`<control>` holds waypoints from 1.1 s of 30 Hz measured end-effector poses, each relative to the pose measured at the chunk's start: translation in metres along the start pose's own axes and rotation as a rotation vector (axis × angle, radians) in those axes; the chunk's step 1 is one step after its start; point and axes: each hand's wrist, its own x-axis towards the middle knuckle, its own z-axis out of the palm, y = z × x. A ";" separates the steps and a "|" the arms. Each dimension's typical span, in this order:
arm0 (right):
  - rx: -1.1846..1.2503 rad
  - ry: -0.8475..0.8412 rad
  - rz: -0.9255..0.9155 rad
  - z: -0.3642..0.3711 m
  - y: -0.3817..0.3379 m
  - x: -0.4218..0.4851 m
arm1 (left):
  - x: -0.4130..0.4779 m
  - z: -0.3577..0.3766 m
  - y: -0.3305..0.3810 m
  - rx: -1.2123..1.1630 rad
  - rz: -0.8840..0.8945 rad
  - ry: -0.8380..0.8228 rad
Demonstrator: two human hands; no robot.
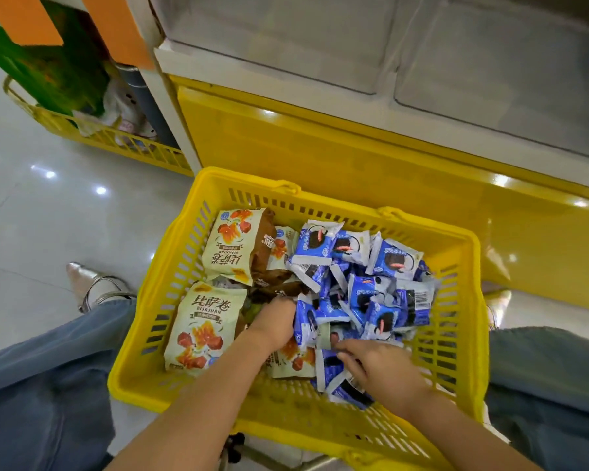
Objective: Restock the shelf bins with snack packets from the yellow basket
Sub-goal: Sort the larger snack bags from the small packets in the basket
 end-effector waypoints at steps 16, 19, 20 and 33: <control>0.711 0.316 0.150 -0.058 -0.060 0.012 | -0.090 -0.054 0.024 -0.329 0.211 0.699; 0.922 0.373 0.197 -0.073 -0.072 0.012 | -0.101 -0.063 0.022 -0.573 0.169 0.756; 1.031 0.354 0.201 -0.076 -0.076 0.012 | -0.104 -0.066 0.021 -0.646 0.148 0.777; 1.185 0.294 0.383 -0.096 -0.125 0.095 | -0.122 -0.102 -0.078 -0.331 -0.157 0.899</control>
